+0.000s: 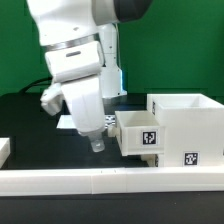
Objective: Assemble drawer
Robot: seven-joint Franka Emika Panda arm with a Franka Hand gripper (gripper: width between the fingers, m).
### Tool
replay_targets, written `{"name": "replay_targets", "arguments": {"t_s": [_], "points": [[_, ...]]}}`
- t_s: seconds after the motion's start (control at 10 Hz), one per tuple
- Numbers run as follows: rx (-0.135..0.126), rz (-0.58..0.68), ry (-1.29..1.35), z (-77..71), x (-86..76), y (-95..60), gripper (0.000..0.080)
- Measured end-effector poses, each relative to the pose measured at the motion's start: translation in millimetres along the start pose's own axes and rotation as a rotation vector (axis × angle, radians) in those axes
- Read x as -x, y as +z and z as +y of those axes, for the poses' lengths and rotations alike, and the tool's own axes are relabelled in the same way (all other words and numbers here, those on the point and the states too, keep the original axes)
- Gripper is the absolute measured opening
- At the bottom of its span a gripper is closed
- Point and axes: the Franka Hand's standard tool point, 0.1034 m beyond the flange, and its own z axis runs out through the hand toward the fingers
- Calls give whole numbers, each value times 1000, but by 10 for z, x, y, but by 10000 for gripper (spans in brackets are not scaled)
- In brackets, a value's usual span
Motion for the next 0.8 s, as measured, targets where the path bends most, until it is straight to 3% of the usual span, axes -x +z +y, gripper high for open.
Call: {"name": "replay_targets", "arguments": {"t_s": [0.1, 0.5, 0.8], "points": [[15, -3, 10, -7, -31, 10, 649], [12, -3, 13, -17, -13, 21, 649], [7, -25, -21, 103, -304, 20, 649]]}}
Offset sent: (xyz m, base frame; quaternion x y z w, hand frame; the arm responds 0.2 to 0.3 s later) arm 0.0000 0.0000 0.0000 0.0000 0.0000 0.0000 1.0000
